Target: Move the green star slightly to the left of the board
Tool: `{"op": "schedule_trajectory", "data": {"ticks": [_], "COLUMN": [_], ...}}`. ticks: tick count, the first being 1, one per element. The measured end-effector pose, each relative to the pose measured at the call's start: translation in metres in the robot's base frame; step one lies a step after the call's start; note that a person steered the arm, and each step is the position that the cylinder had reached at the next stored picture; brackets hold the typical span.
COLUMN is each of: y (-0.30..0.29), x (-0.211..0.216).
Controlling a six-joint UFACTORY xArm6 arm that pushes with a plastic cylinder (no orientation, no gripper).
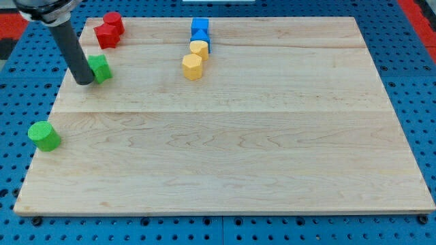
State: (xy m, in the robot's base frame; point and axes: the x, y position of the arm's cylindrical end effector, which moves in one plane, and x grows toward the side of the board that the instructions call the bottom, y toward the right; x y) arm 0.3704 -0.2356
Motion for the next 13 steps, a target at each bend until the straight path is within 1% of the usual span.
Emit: {"op": "schedule_trajectory", "data": {"ticks": [1, 3, 4, 5, 6, 7, 8, 9, 10, 11, 12, 13], "y": [0.001, 0.009, 0.014, 0.015, 0.022, 0.09, 0.118, 0.119, 0.116, 0.088, 0.067, 0.061], "x": [0.013, -0.069, -0.032, 0.07, 0.12, 0.059, -0.022, -0.091, -0.121, -0.124, -0.097, -0.08]}}
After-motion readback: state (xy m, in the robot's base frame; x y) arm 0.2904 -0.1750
